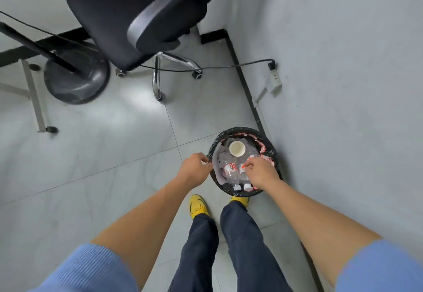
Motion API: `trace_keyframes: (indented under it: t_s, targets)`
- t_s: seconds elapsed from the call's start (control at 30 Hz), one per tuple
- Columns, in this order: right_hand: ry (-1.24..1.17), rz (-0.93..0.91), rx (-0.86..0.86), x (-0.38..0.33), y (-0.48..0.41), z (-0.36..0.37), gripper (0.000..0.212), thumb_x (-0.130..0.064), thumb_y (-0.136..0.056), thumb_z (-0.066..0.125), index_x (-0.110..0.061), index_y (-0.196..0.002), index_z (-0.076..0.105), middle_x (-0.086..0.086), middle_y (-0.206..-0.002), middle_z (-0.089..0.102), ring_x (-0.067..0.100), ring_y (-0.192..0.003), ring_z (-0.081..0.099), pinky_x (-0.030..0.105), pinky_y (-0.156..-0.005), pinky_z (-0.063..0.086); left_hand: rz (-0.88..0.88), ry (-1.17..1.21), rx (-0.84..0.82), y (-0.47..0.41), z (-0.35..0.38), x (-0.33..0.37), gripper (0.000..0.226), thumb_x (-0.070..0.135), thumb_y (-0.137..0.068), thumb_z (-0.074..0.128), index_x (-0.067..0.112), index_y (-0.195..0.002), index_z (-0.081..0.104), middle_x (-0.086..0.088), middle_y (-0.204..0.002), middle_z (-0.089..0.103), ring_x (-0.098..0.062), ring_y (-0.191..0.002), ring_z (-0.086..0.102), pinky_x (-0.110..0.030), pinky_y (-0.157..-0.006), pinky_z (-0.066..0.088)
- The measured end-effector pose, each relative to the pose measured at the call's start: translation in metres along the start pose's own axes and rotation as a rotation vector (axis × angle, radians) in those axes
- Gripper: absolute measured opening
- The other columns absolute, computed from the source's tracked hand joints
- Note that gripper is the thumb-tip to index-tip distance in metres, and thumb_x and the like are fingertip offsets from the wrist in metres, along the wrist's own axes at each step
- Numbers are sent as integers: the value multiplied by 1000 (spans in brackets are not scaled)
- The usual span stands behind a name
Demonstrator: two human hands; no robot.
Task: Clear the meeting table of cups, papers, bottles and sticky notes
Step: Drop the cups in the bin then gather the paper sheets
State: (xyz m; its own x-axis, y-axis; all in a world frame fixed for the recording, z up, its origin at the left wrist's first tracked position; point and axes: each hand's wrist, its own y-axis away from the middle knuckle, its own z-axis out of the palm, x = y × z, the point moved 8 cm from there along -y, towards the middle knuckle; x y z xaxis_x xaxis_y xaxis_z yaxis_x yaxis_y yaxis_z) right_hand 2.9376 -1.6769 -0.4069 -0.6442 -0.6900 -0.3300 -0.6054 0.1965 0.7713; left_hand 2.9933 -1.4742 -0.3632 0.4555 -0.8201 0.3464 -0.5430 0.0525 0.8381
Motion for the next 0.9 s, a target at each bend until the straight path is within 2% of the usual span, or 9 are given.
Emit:
trace_keyframes:
  t_s: [0.1,0.17,0.27,0.43,0.57,0.63,0.8,0.9]
  targets:
    - [80,-107,40,-56,47,-32,24,-22,-91,51,-21,-103,71,7,-111,70,30,-102,63,36,-85,52,61,-59,62,51,-44,11,32,27,-92,51,12,-118,59,-15,-109,67,-33,-100,64,-33,-78,48]
    - [174,-193,57,-98,87,-53,23,-20,-91,49,-17,-101,70,9,-107,70,32,-100,64,34,-79,51,109,-108,111,94,-77,16,29,26,-91,51,12,-115,60,-15,-107,68,-32,-97,62,-32,-77,48]
    - [377,-341,93,-159,141,-78,28,-20,-91,49,-19,-112,68,8,-114,69,31,-104,62,37,-83,51,182,-204,197,152,-120,21,27,28,-92,50,15,-114,59,-13,-109,67,-30,-98,62,-34,-76,48]
    - [693,-570,156,-243,208,-105,30,-24,-92,47,-21,-117,64,9,-121,65,32,-109,61,39,-88,49,224,-359,420,234,-187,14,32,32,-94,47,20,-121,57,-8,-118,63,-28,-107,58,-29,-74,38]
    - [862,-832,253,-333,283,-118,24,-23,-93,47,-17,-109,64,10,-114,65,33,-104,61,32,-73,40,159,-331,655,325,-247,-15,33,32,-94,46,20,-124,55,-6,-118,62,-29,-107,57,-31,-74,39]
    - [926,-937,279,-365,320,-113,22,-21,-91,47,-17,-105,64,10,-109,66,33,-100,63,32,-70,39,119,-300,753,364,-266,-33,30,32,-94,46,20,-119,57,-7,-116,62,-30,-104,58,-33,-74,42]
    - [1022,-1206,288,-415,421,-67,19,-23,-90,47,-17,-99,63,9,-101,63,34,-98,62,35,-80,50,-51,-196,936,469,-273,-103,26,33,-93,46,22,-112,60,-6,-109,65,-30,-96,61,-34,-74,46]
    - [1086,-1332,266,-435,478,-27,28,-27,-92,48,-18,-113,65,9,-111,63,32,-103,61,38,-87,51,-155,-138,1002,527,-268,-153,30,35,-92,46,24,-116,59,-5,-112,67,-29,-100,61,-33,-77,46]
